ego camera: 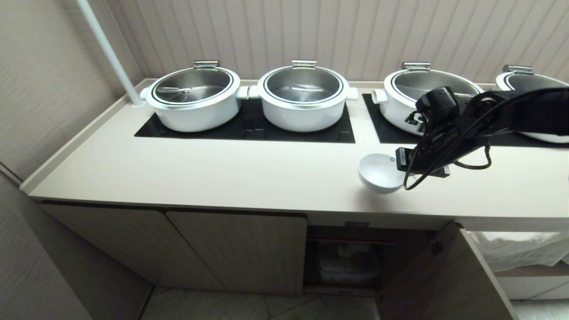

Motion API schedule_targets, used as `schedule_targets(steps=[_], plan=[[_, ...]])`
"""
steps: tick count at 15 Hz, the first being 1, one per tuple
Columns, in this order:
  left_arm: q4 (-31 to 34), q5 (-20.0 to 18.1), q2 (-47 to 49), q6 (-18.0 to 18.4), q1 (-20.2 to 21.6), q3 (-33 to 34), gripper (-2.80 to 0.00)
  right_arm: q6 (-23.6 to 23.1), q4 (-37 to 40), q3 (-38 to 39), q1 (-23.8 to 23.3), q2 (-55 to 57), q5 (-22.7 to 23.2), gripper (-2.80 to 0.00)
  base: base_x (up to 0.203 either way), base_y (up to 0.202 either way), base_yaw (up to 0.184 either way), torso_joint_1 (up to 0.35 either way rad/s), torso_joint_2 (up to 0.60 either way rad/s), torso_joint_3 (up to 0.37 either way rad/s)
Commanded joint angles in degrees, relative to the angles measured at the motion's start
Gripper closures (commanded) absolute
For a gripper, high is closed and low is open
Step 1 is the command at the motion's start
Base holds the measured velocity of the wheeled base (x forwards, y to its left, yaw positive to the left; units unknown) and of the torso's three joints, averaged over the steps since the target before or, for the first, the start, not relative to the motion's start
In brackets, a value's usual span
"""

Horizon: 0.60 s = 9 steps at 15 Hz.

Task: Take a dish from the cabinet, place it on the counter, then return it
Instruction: Pick up the bowl from the table

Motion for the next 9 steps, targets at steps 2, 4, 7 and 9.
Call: schedule_targets(steps=[2,4,7,9], plan=[[0.0,0.0,0.0,0.0,0.0,0.0,0.00,0.1,0.1,3.5,-0.1,-3.8,0.0,0.00,0.000,0.000,0.000,0.000,0.00,0.000],[0.0,0.0,0.0,0.0,0.0,0.0,0.00,0.0,0.0,6.0,-0.2,-6.0,0.0,0.00,0.000,0.000,0.000,0.000,0.00,0.000],[0.0,0.1,0.0,0.0,0.0,0.0,0.00,0.0,-0.2,10.7,-0.2,-9.7,0.0,0.00,0.000,0.000,0.000,0.000,0.00,0.000],[0.0,0.0,0.0,0.0,0.0,0.0,0.00,0.0,-0.2,14.0,-0.2,-12.7,0.0,0.00,0.000,0.000,0.000,0.000,0.00,0.000]])
